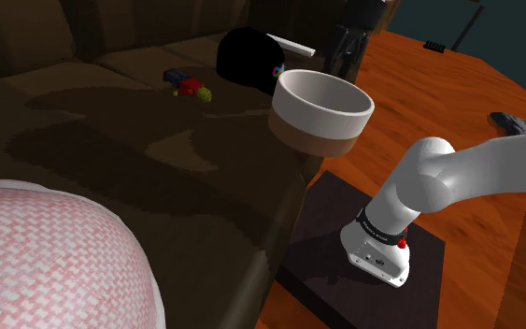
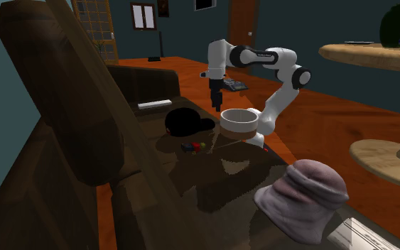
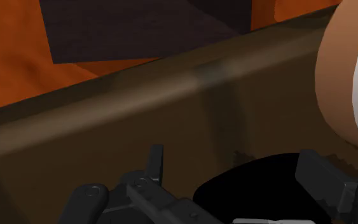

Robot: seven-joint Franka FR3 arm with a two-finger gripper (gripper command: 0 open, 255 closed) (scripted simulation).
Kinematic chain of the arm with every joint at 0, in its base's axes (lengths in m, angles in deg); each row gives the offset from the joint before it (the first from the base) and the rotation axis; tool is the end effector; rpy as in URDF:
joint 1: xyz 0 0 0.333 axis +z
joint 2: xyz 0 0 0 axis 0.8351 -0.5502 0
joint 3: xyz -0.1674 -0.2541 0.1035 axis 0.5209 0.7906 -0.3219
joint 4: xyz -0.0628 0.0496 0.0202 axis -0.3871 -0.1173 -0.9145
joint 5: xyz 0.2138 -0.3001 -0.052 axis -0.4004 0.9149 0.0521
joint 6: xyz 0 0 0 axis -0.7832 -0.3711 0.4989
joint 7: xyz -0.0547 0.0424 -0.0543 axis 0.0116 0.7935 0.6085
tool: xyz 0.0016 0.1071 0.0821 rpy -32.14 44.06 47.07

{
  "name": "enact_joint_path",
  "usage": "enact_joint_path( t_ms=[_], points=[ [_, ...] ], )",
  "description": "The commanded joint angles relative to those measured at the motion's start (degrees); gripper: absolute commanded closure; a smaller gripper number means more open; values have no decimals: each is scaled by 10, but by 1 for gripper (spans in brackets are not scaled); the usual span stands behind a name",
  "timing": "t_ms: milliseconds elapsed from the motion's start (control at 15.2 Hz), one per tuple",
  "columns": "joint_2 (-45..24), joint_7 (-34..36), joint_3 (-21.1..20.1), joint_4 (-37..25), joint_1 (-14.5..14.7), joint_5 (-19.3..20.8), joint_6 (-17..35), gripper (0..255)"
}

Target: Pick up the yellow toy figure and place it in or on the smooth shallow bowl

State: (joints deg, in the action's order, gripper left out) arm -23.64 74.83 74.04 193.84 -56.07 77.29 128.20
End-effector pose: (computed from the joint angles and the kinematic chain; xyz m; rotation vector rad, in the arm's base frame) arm 0.2646 0.0243 0.5848 -3.0378 0.1458 -0.0134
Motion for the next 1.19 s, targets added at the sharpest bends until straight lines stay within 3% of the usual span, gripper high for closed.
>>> enact_joint_path(
  t_ms=[0,594,1122],
  points=[
    [0,0,0,0,0,0,0,0],
    [-108,83,-101,-53,25,-41,101,0],
    [-232,164,-191,-144,31,-29,173,0]
  ],
)
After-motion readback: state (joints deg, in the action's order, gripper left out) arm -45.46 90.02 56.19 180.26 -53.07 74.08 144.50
